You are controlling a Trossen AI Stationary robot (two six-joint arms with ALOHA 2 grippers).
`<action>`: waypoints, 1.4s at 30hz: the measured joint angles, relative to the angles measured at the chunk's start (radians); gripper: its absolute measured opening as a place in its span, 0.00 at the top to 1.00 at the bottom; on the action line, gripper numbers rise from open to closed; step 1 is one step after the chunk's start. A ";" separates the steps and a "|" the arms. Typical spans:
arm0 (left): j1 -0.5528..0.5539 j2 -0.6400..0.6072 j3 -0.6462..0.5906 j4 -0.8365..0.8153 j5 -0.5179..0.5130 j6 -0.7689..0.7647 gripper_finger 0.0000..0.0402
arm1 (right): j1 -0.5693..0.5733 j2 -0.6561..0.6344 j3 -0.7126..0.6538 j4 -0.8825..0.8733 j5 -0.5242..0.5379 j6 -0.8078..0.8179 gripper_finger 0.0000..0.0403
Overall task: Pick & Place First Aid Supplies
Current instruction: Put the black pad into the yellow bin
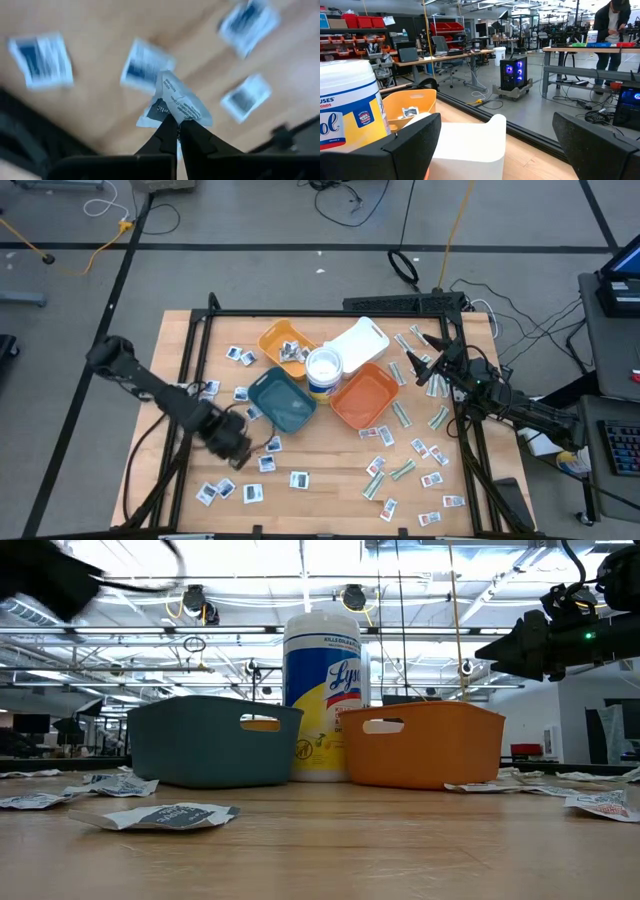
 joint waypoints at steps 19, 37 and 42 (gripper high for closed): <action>0.810 -0.001 0.045 -0.123 -0.011 0.715 0.99 | 0.000 0.000 0.000 0.000 0.000 0.000 0.06; 1.104 0.266 0.371 -0.185 -0.064 1.005 0.99 | 0.000 0.000 0.000 0.000 0.000 0.000 0.06; 1.123 0.453 0.598 -0.241 -0.066 1.080 0.99 | 0.000 0.000 0.000 0.000 0.000 0.000 0.06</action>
